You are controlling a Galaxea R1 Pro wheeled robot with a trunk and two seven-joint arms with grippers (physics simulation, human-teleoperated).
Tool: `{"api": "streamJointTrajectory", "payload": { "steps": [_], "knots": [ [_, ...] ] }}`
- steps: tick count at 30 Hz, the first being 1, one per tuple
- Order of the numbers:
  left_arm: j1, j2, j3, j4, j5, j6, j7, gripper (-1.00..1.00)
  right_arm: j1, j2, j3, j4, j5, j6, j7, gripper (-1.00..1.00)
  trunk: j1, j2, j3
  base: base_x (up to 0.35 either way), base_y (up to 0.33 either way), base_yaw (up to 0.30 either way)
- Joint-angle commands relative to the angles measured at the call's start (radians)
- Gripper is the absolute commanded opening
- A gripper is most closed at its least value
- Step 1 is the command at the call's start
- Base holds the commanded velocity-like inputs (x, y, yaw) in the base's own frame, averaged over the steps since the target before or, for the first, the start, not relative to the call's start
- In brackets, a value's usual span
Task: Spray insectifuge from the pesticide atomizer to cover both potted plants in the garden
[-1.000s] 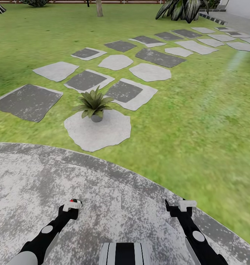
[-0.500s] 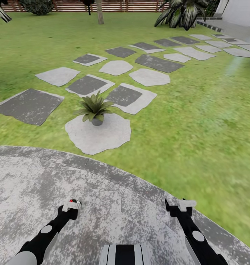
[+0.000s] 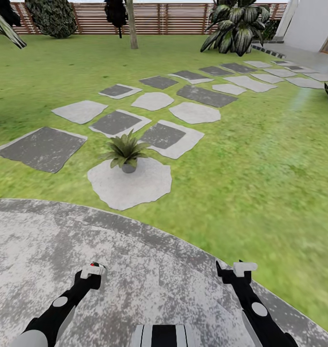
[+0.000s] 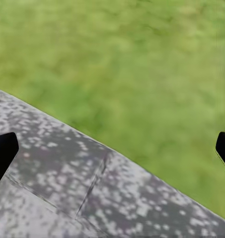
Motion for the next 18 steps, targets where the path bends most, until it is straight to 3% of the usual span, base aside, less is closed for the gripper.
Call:
{"api": "streamJointTrajectory", "payload": {
  "steps": [1, 7, 11, 18],
  "knots": [
    [-0.001, 0.0, 0.009, 0.002, -0.01, -0.004, -0.004, -1.0, 0.0, 0.0, 0.0, 0.001, 0.0, -0.003, -0.001, 1.0, -0.001, 0.0, 0.004, 0.0, 0.0, -0.015],
    [0.005, 0.005, 0.009, 0.008, -0.009, -0.003, 0.0, -1.0, 0.0, -0.008, -0.003, 0.018, 0.003, -0.004, -0.005, 1.0, -0.003, 0.001, 0.036, 0.0, 0.0, -0.063],
    [0.047, 0.005, 0.009, 0.007, -0.008, -0.006, 0.0, -1.0, 0.002, -0.019, -0.003, 0.128, 0.002, -0.021, -0.028, 1.0, -0.005, 0.002, 0.058, 0.0, 0.0, -0.079],
    [0.132, 0.005, 0.011, 0.007, 0.016, -0.019, 0.001, -1.0, 0.003, -0.033, -0.001, 0.397, 0.001, -0.234, -0.052, 1.0, -0.008, 0.004, 0.096, 0.0, 0.0, -0.081]
  ]
}}
